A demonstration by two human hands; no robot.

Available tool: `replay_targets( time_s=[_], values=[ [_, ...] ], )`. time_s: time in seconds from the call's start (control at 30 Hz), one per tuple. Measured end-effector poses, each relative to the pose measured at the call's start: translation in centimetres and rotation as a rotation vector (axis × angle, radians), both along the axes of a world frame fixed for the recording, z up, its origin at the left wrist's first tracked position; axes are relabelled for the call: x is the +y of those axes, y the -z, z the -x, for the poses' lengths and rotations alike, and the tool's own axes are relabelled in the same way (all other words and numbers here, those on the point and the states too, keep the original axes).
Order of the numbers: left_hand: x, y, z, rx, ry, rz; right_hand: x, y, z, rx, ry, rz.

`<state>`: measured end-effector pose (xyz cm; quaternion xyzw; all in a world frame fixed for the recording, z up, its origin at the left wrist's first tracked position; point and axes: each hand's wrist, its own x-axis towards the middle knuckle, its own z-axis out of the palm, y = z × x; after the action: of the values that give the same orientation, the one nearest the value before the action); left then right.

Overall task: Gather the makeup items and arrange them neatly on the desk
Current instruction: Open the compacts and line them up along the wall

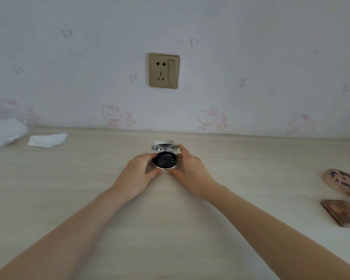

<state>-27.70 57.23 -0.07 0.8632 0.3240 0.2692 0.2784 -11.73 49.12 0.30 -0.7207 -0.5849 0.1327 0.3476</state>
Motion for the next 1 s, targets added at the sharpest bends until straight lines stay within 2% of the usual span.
replay_targets(
  time_s=[0.23,0.63,0.83,1.0],
  values=[
    [3.6,0.2,-0.8,0.04,-0.02,-0.022,3.3,0.3,-0.6,0.008,0.013,-0.006],
    [3.8,0.8,-0.8,-0.017,-0.09,-0.027,3.5,1.1,-0.9,-0.077,0.007,0.02],
    [3.2,0.2,-0.5,0.024,-0.129,-0.071,2.2,0.5,-1.1,-0.123,0.024,0.063],
    [0.7,-1.2,-0.3,0.044,-0.16,-0.188,-1.9,-1.1,-2.4,-0.234,0.07,0.09]
  ],
)
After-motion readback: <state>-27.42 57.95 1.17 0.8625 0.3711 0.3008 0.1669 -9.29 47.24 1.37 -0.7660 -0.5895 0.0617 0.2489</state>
